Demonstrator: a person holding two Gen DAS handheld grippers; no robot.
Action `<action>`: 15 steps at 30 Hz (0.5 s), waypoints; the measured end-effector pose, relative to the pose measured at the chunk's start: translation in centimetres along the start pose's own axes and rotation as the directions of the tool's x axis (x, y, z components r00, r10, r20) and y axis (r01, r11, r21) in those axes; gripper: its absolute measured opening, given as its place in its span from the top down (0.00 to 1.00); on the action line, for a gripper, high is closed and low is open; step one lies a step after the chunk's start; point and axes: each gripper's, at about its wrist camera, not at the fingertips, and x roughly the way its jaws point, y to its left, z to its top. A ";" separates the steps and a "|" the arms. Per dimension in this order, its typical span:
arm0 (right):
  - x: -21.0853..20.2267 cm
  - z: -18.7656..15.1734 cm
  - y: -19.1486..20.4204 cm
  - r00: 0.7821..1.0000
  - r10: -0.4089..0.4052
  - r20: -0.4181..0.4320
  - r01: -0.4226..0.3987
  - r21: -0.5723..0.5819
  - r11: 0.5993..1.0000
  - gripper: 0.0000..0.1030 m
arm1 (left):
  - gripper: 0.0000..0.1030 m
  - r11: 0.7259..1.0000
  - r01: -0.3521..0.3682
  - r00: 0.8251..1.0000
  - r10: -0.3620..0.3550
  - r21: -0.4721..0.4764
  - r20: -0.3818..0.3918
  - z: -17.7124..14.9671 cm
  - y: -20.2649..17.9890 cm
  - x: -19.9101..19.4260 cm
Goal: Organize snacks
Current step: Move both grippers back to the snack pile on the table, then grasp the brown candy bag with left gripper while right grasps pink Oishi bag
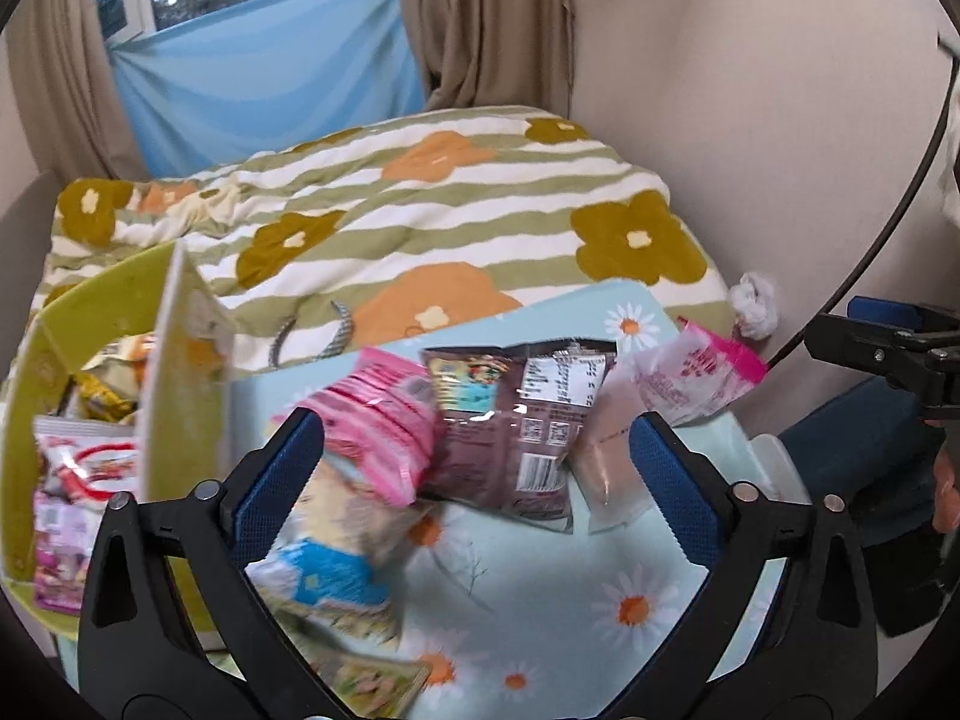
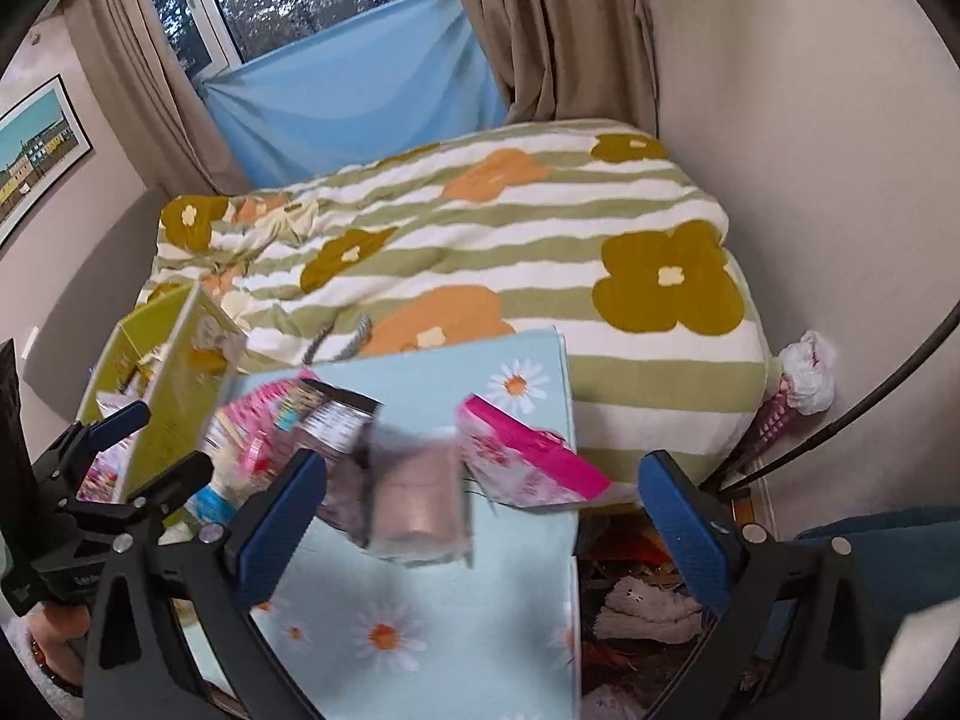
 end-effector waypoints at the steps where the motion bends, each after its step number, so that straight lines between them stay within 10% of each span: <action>1: 1.0 -0.3 -0.6 1.000 0.009 -0.016 -0.009 0.001 1.000 0.00 | 0.06 1.000 -0.009 1.000 0.009 0.019 -0.006 -0.3 -0.7 1.0; 15: 7.3 -1.6 -3.6 0.993 0.069 -0.093 -0.071 -0.020 0.997 0.00 | 0.07 0.993 -0.082 0.994 0.088 0.090 -0.063 -1.4 -3.2 7.4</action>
